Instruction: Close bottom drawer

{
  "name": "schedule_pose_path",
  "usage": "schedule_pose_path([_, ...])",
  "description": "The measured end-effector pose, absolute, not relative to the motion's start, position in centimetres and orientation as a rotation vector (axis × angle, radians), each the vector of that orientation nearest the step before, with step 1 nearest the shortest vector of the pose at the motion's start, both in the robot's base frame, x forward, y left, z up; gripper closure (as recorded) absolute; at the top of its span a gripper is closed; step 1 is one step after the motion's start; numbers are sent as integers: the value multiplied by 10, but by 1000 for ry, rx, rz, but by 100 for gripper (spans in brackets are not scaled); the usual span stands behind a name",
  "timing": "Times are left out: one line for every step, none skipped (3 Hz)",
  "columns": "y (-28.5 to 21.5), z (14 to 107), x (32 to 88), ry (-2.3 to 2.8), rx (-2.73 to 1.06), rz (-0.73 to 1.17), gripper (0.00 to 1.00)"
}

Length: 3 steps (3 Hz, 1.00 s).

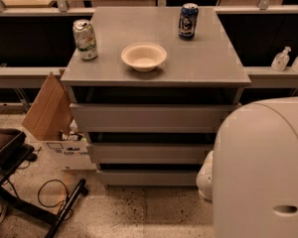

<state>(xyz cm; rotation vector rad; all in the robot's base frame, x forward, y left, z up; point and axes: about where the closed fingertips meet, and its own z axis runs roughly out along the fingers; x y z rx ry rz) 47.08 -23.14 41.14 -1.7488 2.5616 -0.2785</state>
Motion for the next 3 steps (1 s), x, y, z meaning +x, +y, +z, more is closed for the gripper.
schedule_pose_path([-292, 428, 480, 2832, -1493, -450, 100])
schedule_pose_path([-353, 454, 474, 3040, -1211, -554, 100])
schedule_pose_path([-401, 479, 454, 3157, -953, -598, 100])
